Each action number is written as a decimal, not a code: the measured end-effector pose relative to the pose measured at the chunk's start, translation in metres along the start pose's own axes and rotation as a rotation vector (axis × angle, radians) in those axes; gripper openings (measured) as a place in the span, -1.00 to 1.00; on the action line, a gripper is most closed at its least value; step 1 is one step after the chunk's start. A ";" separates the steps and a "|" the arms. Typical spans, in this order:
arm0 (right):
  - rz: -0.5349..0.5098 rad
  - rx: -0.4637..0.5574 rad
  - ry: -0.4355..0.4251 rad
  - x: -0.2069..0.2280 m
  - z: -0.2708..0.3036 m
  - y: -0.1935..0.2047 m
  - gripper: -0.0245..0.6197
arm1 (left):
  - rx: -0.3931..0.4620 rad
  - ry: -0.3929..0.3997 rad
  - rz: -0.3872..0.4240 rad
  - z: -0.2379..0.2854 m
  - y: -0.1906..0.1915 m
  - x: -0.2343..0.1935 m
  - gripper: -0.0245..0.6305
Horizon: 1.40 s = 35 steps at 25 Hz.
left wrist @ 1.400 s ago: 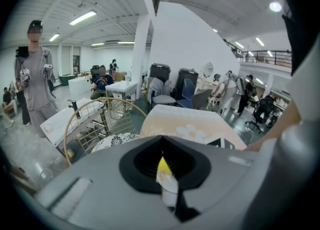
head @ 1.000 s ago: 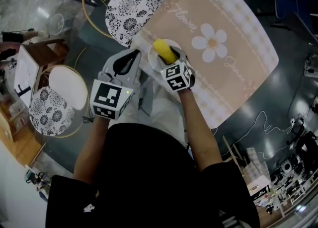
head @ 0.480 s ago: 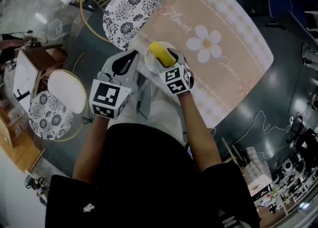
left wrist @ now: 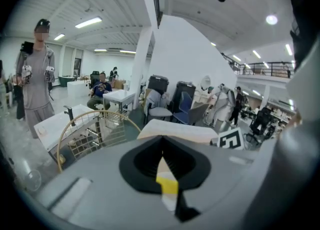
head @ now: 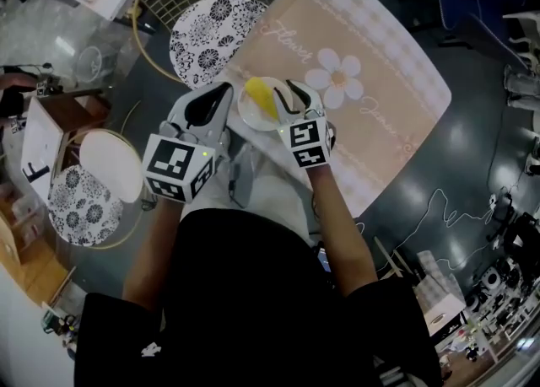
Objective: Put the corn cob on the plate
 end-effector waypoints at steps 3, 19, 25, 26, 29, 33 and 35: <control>0.039 0.057 0.039 0.017 -0.017 -0.024 -0.61 | 0.022 0.008 0.046 -0.001 -0.014 0.008 -0.91; 0.106 0.312 0.151 0.076 -0.101 -0.099 -0.91 | 0.106 -0.018 0.116 0.016 -0.047 0.032 -0.91; 0.122 0.380 0.146 0.083 -0.118 -0.113 -0.91 | 0.125 -0.032 0.130 0.017 -0.050 0.043 -0.91; 0.122 0.387 0.145 0.083 -0.119 -0.116 -0.91 | 0.126 -0.033 0.134 0.017 -0.051 0.044 -0.91; 0.122 0.406 0.140 0.081 -0.126 -0.123 -0.91 | 0.134 -0.034 0.138 0.012 -0.054 0.047 -0.91; 0.120 0.434 0.143 0.079 -0.134 -0.129 -0.91 | 0.141 -0.028 0.157 0.009 -0.058 0.051 -0.91; 0.123 0.445 0.148 0.077 -0.139 -0.130 -0.91 | 0.145 -0.023 0.166 0.006 -0.060 0.054 -0.91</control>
Point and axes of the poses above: the fingertips, and each gripper's own axes: z forward along the fingers, x to its right, y out of its underside, the point moved 5 cm from there along -z, backward along the fingers, and after that the axes turned 14 degrees about y, right-handed, at the moved point
